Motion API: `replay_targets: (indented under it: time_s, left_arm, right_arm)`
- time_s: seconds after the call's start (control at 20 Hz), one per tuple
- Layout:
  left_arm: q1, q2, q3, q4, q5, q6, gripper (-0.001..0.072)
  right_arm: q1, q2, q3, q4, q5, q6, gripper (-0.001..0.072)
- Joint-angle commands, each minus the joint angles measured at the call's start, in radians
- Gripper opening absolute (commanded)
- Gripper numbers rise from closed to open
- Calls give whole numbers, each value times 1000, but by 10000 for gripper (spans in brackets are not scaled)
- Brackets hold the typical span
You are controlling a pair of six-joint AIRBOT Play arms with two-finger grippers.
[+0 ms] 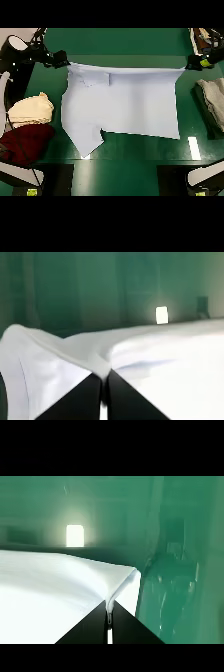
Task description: Fold the shirts.
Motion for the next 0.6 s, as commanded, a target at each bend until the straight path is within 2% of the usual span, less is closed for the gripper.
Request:
replay_targets:
  time_s: [0.0, 0.15, 0.25, 0.4, 0.55]
  left_arm:
    - [11, -46, 11, 8, 43, 23, 27]
    - [22, -45, 27, 29, -139, 61, 25]
    - [7, -45, 7, 106, -228, 60, 25]
    - [-31, -45, -74, 213, -245, 32, 25]
    - [-37, -45, -174, 230, -200, 6, 28]
  right_arm:
    - [1, -76, 72, 17, -26, 9, 14]
    - [1, -21, -25, 14, -5, 5, 14]
    - [5, 37, -152, 14, -27, -4, 14]
    - [20, 113, -348, 18, -98, -8, 14]
    - [48, 148, -471, 18, -119, -10, 16]
